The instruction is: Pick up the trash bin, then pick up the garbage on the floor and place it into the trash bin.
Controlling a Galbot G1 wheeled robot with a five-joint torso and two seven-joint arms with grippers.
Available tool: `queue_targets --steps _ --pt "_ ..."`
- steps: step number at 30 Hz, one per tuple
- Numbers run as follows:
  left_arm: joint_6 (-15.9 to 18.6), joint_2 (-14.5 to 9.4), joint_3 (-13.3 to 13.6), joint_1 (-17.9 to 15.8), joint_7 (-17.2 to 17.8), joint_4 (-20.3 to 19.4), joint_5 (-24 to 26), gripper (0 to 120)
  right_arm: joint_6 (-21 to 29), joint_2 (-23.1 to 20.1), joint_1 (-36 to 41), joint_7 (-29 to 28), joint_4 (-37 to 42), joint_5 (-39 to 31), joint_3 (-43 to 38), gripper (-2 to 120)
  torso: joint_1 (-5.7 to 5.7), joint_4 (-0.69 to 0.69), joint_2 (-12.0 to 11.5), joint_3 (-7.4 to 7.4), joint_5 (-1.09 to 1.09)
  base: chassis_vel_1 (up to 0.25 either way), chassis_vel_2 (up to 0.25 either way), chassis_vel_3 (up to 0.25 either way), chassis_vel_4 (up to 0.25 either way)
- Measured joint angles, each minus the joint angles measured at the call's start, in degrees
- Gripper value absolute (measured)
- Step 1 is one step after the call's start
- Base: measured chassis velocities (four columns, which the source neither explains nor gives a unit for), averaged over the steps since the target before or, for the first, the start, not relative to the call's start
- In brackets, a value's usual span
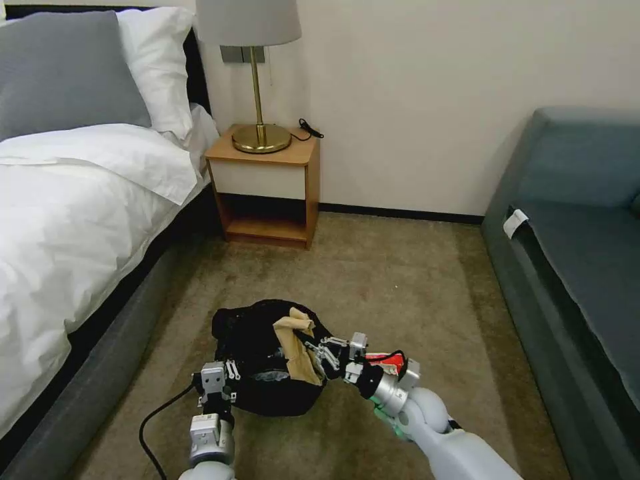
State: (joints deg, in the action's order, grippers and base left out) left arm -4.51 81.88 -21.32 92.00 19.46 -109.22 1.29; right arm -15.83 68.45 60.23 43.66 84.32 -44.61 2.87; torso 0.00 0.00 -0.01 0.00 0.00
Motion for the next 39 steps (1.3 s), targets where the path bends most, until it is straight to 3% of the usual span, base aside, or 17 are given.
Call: queue_targets --steps 9,20,24,33,39 --pt "0.57 0.94 0.28 -1.37 -0.04 0.53 -0.1 3 -1.71 0.19 -1.94 -5.75 -3.73 5.99 0.68 4 0.0 0.0 0.0 0.0 0.0 0.0 0.0 0.0 0.0" --pt "0.51 1.41 0.28 -3.25 -0.04 2.62 0.1 3 -2.22 -2.33 -0.57 -7.36 -4.07 8.0 -0.65 48 0.0 -0.01 0.0 0.0 0.0 0.0 0.0 0.0 0.0" --pt "0.46 1.45 0.17 -3.49 -0.04 3.0 0.16 3 -2.06 -2.47 -0.56 -7.36 -4.07 7.65 -0.64 55 0.0 -0.01 0.0 0.0 0.01 0.0 0.0 0.0 0.0" --pt "0.51 0.86 -1.72 -5.06 -0.08 4.45 0.94 3 -0.98 -2.49 -1.43 -8.07 -3.65 6.4 -1.41 95 0.0 0.0 0.0 0.0 0.0 0.0 0.0 0.0 0.0" --pt "0.52 0.23 -2.4 -5.2 -0.16 5.01 1.44 3 0.57 -3.61 -1.93 -7.82 -4.79 10.68 -3.07 100 0.0 0.0 0.01 0.0 0.0 0.0 0.0 0.0 0.0"
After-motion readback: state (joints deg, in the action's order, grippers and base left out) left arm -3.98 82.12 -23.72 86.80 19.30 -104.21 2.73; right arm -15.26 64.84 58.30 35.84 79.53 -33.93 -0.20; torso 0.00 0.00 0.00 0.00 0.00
